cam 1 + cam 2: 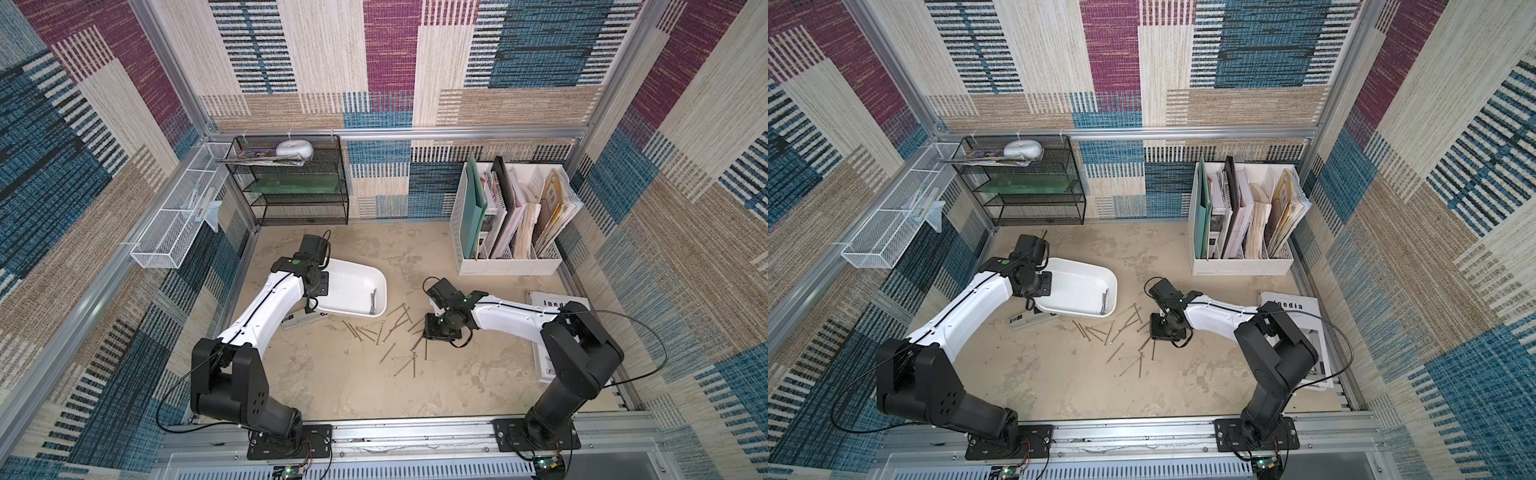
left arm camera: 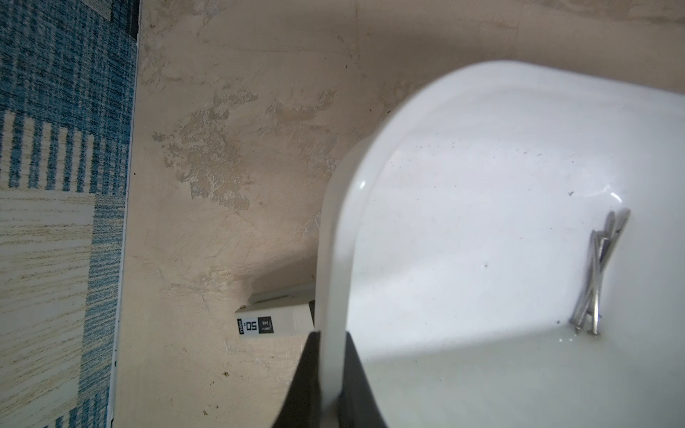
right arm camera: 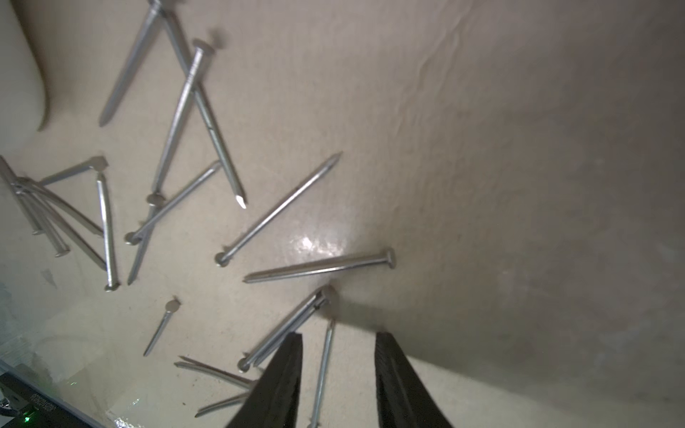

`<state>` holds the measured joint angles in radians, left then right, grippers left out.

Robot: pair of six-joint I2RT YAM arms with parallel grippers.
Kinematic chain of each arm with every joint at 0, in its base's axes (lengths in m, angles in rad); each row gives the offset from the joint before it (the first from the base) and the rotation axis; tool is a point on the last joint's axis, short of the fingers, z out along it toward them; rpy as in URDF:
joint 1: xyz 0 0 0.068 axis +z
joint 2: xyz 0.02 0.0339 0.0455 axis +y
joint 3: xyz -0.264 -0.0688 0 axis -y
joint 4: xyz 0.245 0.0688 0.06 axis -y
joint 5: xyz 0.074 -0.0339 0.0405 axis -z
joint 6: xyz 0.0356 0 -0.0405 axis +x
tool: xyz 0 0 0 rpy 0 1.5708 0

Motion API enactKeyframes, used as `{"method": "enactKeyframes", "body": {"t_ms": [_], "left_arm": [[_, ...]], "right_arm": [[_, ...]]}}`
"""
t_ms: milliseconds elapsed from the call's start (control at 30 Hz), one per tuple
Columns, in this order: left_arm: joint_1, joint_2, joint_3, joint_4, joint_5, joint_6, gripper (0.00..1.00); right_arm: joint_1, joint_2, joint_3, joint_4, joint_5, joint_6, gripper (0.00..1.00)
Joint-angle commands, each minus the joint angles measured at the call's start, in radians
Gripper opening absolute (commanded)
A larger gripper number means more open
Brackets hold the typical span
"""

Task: Put the nails on the desktop into the storage box
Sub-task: Adjust the nail at the center of the board.

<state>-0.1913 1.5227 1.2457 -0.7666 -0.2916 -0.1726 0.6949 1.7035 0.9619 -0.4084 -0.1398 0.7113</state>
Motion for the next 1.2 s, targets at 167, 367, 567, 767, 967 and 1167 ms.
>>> {"method": "enactKeyframes", "body": {"t_ms": [167,367,567,767,967,1167], "left_arm": [[0.001,-0.001,0.009,0.006,0.002,-0.001,0.0],[0.001,0.001,0.009,0.006,0.003,0.002,0.0],[0.001,0.004,0.009,0.004,0.009,0.005,0.0],[0.001,0.005,0.011,0.003,0.011,0.004,0.0],[0.001,0.007,0.011,0.001,0.016,0.008,0.0],[0.001,0.007,0.014,0.0,0.02,0.007,0.0]], "right_arm": [[-0.023,0.095,0.073,0.029,0.005,0.025,0.41],[-0.03,0.166,0.138,-0.012,0.009,-0.01,0.4],[-0.036,0.216,0.191,-0.105,0.048,-0.067,0.38],[-0.044,0.27,0.281,-0.183,0.07,-0.119,0.39],[-0.044,0.337,0.381,-0.306,0.138,-0.194,0.32],[-0.045,0.392,0.459,-0.389,0.199,-0.235,0.3]]}}
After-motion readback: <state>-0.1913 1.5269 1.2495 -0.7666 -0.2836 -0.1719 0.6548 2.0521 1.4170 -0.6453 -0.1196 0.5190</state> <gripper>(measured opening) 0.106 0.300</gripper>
